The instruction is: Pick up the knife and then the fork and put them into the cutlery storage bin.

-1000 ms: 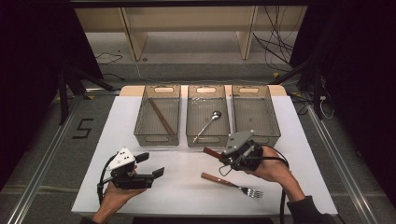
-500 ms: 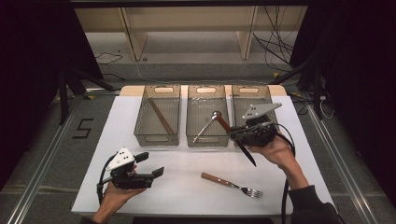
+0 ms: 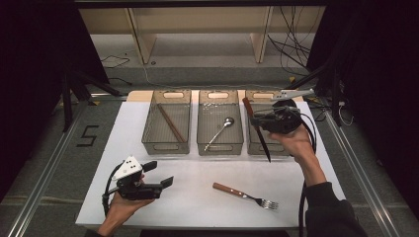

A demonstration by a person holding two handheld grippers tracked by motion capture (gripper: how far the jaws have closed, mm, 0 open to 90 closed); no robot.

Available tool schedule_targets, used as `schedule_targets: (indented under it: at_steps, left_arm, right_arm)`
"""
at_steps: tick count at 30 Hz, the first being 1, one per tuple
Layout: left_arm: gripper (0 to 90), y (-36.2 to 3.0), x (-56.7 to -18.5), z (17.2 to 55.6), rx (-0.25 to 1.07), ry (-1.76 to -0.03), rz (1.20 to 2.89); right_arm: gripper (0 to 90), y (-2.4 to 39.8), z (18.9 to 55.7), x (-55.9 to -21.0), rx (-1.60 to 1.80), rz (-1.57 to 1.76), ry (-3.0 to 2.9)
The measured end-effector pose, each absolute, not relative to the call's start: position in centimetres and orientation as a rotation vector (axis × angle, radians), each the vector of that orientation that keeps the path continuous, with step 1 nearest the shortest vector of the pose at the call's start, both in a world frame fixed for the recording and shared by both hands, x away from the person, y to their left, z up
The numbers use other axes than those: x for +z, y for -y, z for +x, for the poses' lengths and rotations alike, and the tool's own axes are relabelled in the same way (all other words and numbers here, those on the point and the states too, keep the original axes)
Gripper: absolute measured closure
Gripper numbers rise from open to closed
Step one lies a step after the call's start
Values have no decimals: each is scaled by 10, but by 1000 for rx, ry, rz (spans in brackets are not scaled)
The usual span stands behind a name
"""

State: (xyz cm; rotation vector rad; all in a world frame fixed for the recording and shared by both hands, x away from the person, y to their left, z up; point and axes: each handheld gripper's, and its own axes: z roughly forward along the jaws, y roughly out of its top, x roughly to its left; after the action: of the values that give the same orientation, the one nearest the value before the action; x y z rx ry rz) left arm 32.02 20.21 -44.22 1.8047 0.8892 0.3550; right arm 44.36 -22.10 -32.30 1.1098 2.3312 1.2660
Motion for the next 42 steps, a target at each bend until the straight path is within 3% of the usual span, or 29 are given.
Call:
schedule_targets:
  at_steps: [15, 42]
  left_arm:
    - [156, -202, -442, 320, 360, -886, 1803]
    - [156, -202, -442, 319, 363, -868, 1797]
  right_arm:
    - [773, 234, 483, -310, 1240, 1267, -2181]
    - [772, 248, 529, -344, 1161, 1500, -2041]
